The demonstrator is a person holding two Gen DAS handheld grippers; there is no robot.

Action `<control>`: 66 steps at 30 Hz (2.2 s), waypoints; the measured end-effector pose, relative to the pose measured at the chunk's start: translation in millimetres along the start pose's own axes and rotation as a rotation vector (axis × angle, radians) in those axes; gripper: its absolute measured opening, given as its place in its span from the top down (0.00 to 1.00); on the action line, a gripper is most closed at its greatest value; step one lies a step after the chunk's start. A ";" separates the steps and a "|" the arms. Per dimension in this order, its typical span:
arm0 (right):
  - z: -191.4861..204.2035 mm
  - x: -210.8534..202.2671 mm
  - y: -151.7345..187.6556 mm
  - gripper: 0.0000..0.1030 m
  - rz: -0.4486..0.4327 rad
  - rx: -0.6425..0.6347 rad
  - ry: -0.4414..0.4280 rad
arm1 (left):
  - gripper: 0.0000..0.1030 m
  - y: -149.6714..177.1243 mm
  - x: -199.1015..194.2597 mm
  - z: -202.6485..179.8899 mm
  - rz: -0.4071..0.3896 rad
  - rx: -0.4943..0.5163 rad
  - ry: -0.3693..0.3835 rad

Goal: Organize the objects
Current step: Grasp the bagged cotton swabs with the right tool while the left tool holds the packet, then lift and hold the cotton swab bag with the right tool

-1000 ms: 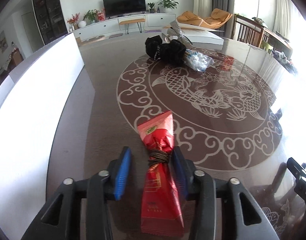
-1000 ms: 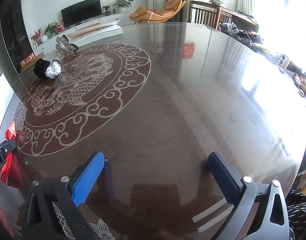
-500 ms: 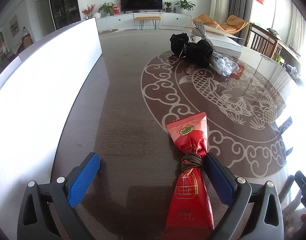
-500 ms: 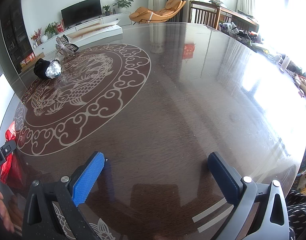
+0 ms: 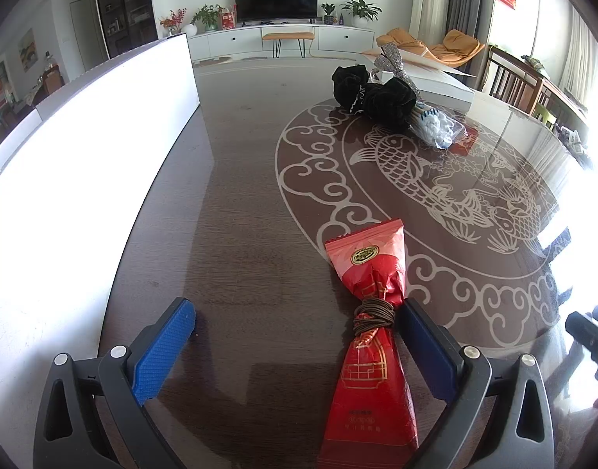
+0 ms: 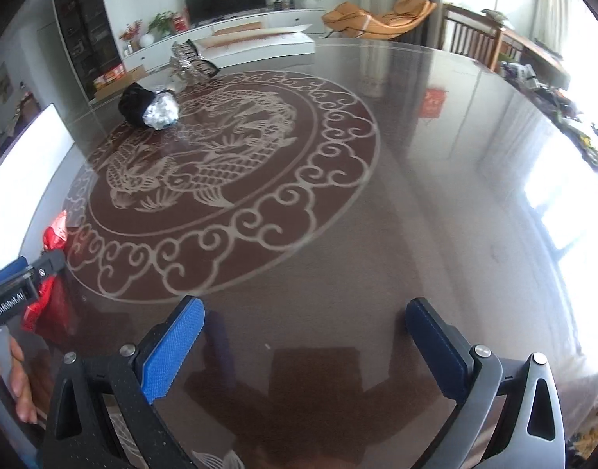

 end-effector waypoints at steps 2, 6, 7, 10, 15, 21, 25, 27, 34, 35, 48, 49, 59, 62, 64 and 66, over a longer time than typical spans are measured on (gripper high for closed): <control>20.6 4.5 -27.9 0.12 0.002 -0.036 -0.082 | 0.00 0.0 0.0 0.1 0.000 0.000 0.000; 79.9 18.3 -88.0 0.20 -0.024 -0.219 -0.132 | 0.00 0.0 0.1 0.0 0.000 0.000 0.000; 96.2 24.7 -100.4 0.21 -0.020 -0.272 -0.134 | 0.00 0.0 0.1 0.1 0.000 0.000 0.000; 136.1 48.0 -129.1 0.29 -0.009 -0.394 -0.110 | 0.00 0.0 0.1 0.0 0.000 0.000 0.000; 162.9 84.3 -165.1 0.35 0.020 -0.394 -0.088 | 0.00 0.2 0.7 -0.6 0.001 0.000 0.004; 155.7 81.3 -158.9 0.66 0.028 -0.404 -0.125 | 0.00 -0.3 1.4 -1.1 0.002 -0.001 0.004; 115.8 60.4 -115.0 0.66 0.022 -0.371 -0.109 | 0.00 -0.3 1.4 -1.0 0.002 -0.001 0.004; 88.5 44.2 -88.9 0.66 0.007 -0.313 -0.079 | 0.00 -0.3 1.4 -1.1 0.002 -0.001 0.004; 30.4 -20.8 9.1 0.64 -0.070 -0.046 -0.093 | 0.00 -0.3 1.5 -1.0 0.002 -0.001 0.004; 28.3 -26.1 16.1 0.61 -0.090 -0.031 -0.081 | 0.00 -0.4 1.5 -1.0 0.002 -0.001 0.004; 30.0 -2.9 3.7 0.17 -0.103 -0.044 0.078 | 0.00 -0.3 1.5 -1.1 0.002 -0.001 0.004; 29.0 -2.4 3.4 0.16 -0.100 -0.038 0.076 | 0.00 -0.3 1.6 -1.2 0.002 -0.001 0.005; 32.8 3.6 4.0 0.00 -0.071 -0.058 0.061 | 0.00 -0.2 1.5 -1.2 0.002 -0.001 0.004; 32.9 3.7 4.0 0.00 -0.071 -0.058 0.061 | 0.00 -0.2 1.5 -1.2 0.002 -0.001 0.004; 33.0 3.8 4.0 0.00 -0.071 -0.058 0.061 | 0.00 -0.2 1.5 -1.2 0.002 -0.001 0.004; 33.0 3.9 4.0 0.00 -0.071 -0.058 0.062 | 0.00 -0.2 1.5 -1.2 0.002 -0.001 0.004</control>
Point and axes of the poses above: each gripper's, at about its wrist camera, not at the fingertips, and x roughly the way its jaws point, z to its left, y to its underside, the point moved 9 cm from there along x, roughly the way its jaws point, and after that the axes turned 6 degrees about y, right-handed, at the moved point
